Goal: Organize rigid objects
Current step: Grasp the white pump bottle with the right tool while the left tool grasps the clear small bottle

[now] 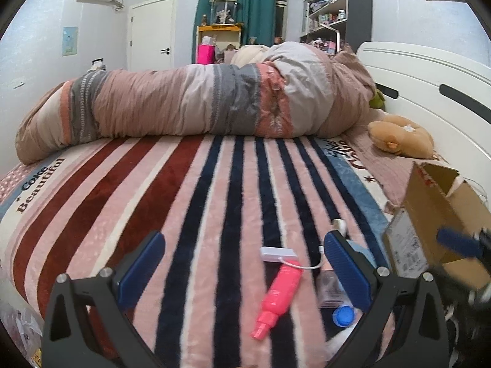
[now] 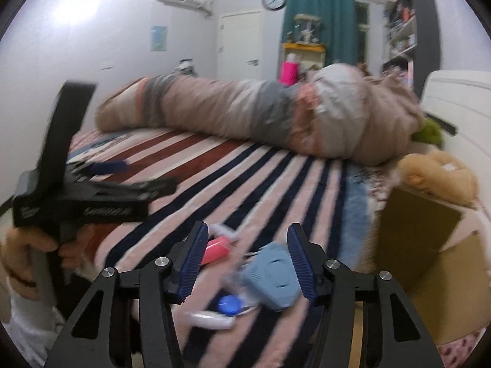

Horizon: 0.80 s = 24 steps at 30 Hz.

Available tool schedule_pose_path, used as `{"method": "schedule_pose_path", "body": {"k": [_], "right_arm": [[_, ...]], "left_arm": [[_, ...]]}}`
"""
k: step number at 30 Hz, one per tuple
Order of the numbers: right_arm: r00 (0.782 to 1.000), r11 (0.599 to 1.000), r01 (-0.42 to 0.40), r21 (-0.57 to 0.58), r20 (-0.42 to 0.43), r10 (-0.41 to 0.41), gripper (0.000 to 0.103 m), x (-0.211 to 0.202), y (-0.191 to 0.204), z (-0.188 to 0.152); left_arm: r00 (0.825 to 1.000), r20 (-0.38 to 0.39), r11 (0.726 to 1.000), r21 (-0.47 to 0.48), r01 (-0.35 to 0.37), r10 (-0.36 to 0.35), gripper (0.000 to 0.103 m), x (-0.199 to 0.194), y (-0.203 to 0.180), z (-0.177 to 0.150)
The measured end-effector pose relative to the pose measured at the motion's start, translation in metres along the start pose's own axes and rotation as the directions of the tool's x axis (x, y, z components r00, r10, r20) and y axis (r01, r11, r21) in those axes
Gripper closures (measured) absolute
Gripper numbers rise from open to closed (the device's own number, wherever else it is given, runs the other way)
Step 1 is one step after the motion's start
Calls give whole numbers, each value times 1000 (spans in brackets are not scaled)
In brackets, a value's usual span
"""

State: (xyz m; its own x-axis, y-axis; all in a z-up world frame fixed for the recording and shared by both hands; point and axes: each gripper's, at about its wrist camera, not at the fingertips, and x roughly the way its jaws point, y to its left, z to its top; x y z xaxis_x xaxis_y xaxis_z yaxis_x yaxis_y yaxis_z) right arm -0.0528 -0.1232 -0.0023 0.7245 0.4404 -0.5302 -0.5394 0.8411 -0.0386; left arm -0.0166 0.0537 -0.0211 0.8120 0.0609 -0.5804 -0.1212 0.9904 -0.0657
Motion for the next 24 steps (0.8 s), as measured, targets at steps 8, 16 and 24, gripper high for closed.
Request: {"method": "schedule_pose_path", "body": {"k": [8,16,24], "right_arm": [[987,992,-123,7,-103,123,52,35,31,-40],[975,994,-19,112,-217,43,35,73,30,-91],[976,994,46,99,-217,-24,35,79,34,-109]], "left_arm": [[999,-22,998,49,-38,40,1,29,21,-18],[988,-149,995,83,61,-48,1,65,18,-43],[968,-205,984,68,162,-145,2,75,6,-55]]}}
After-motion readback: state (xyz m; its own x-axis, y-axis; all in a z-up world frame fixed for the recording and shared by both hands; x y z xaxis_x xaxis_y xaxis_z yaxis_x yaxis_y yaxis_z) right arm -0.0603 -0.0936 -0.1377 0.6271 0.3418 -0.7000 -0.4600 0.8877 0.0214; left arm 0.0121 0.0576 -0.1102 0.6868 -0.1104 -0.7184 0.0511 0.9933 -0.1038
